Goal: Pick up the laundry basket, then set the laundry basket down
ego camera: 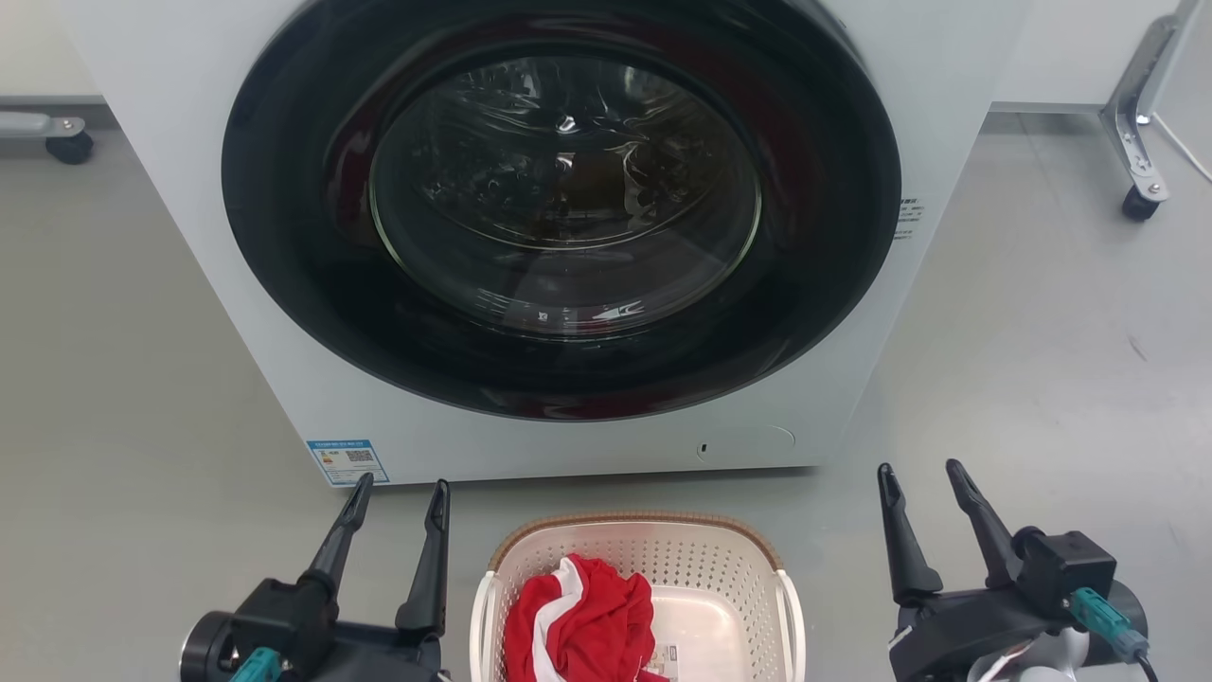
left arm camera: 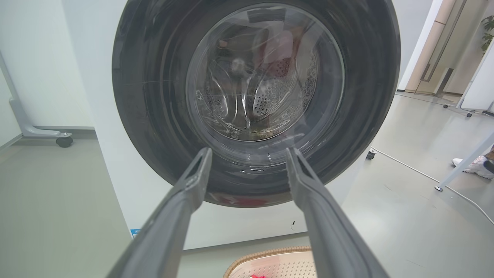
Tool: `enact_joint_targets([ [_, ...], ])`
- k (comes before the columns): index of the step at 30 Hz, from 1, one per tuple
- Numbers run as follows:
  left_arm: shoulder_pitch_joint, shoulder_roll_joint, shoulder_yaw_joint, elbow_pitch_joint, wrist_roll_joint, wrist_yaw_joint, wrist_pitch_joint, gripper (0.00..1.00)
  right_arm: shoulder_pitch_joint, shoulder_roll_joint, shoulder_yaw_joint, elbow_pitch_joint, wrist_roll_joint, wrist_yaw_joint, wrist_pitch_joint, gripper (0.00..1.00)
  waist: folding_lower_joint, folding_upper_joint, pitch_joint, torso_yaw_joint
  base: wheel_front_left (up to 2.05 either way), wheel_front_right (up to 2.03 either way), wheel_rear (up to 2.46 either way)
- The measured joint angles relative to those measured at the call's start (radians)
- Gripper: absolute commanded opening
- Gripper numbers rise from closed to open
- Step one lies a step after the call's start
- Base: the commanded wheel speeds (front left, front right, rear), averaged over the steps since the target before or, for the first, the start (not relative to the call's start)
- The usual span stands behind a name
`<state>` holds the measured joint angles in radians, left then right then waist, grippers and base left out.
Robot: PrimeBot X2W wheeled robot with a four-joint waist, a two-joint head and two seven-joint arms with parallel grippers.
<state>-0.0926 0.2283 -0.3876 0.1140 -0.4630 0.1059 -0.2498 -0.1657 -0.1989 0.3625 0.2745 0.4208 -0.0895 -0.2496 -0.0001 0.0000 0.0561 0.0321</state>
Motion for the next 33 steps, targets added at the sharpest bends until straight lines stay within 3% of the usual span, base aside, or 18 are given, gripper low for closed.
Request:
enact_joint_targets([
  [14,0.116,-0.002,0.020,-0.072,0.017,0.010,0.000,1.00,0.113,-0.002,-0.040,-0.100,-0.031,-0.017,0.000,1.00,0.0000,0.0000,-0.029,-0.007,0.00,0.00,0.00],
  [33,0.142,-0.013,0.060,-0.109,0.042,0.018,0.038,1.00,0.140,0.000,-0.075,-0.146,-0.061,-0.026,0.000,1.00,0.0002,0.0000,-0.014,-0.006,0.00,0.00,0.00],
])
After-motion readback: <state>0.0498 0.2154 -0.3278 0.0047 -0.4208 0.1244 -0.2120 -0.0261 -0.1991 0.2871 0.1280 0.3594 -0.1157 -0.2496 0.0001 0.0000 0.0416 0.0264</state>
